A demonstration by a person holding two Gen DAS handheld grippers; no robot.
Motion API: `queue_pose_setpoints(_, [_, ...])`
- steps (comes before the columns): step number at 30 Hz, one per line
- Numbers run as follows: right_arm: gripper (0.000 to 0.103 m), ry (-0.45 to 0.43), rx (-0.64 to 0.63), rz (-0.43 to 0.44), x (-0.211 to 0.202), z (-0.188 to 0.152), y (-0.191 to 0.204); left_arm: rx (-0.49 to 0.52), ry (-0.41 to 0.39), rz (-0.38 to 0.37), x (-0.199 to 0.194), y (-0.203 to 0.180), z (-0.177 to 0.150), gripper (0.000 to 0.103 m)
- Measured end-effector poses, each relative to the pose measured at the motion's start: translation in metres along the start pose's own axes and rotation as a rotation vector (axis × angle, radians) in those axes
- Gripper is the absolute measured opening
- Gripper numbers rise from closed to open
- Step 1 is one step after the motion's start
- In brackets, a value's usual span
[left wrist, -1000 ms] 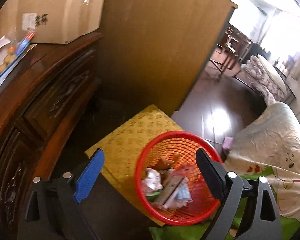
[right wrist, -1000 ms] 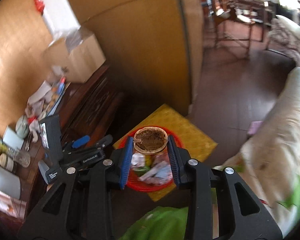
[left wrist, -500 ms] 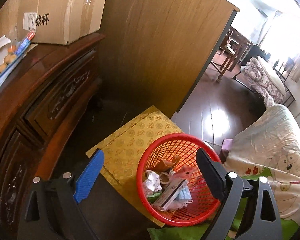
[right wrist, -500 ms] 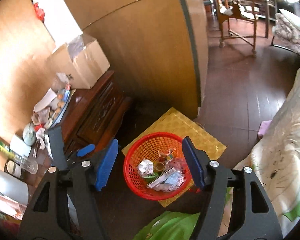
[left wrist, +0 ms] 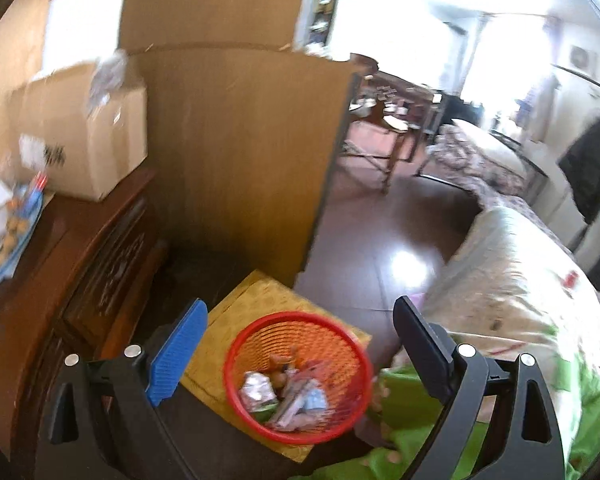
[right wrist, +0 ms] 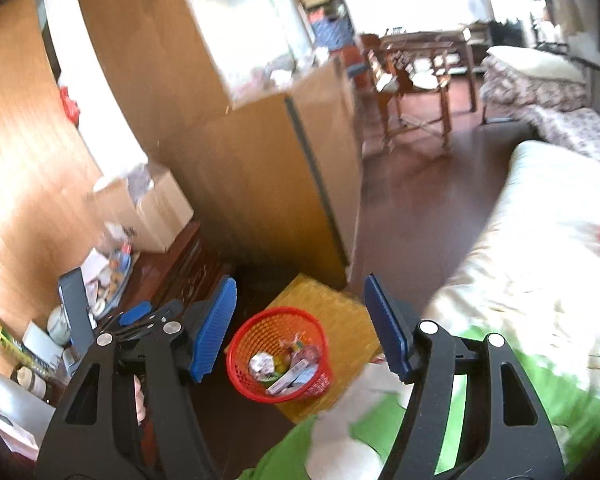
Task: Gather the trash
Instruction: 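Move both tools back over the bed toward the plastic bag and cup, then grasp the white plastic bag with the left tool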
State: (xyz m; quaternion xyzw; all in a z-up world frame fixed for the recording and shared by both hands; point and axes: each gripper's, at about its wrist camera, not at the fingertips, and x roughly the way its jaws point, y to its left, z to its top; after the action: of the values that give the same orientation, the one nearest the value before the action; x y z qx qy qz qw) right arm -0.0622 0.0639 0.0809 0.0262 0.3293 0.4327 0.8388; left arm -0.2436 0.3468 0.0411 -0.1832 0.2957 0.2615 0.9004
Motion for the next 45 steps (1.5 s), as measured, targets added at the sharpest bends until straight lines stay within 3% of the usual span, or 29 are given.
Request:
queue_pose_setpoints(6, [0.072,-0.140,0.060,-0.038,-0.073,-0.006,-0.034,0.135,-0.048,-0.127,-0.047,-0.074,0.009,0.097])
queue_pose_setpoints(12, [0.076,-0.267,0.155,-0.097,-0.141,-0.023,-0.092,0.228,-0.050,-0.240,-0.075,-0.147,0.007,0.097])
queue_pose_setpoints(17, [0.083,-0.344,0.255,-0.202,-0.175,-0.039,-0.149,0.377,-0.032,-0.291,-0.076,-0.229,-0.002,0.097])
queue_pose_setpoints(21, [0.085,-0.360,0.347,-0.289,-0.187,-0.050,-0.202,0.477,-0.007,-0.331,-0.053,-0.293,-0.012,0.097])
queue_pose_setpoints(28, [0.085,-0.294,0.489,-0.414,-0.178,-0.058,-0.300,0.581,0.094,-0.382,0.021,-0.387,-0.026,0.097])
queue_pose_setpoints(34, [0.091,-0.250,0.536,-0.529,-0.155,-0.028,-0.356,0.584,0.213,-0.450,0.089,-0.457,-0.025,0.097])
queue_pose_setpoints(38, [0.091,-0.183,0.554,-0.554,-0.135,-0.031,-0.389,0.602,0.244,-0.471,0.127,-0.508,-0.028,0.097])
queue_pose_setpoints(42, [0.091,0.001,0.638,-0.580,-0.113,-0.047,-0.429,0.626,0.266,-0.484,0.159,-0.553,-0.038,0.097])
queue_pose_setpoints(45, [0.092,-0.002,0.738,-0.532,-0.116,-0.061,-0.449,0.637,0.279,-0.498,0.175,-0.574,-0.046,0.097])
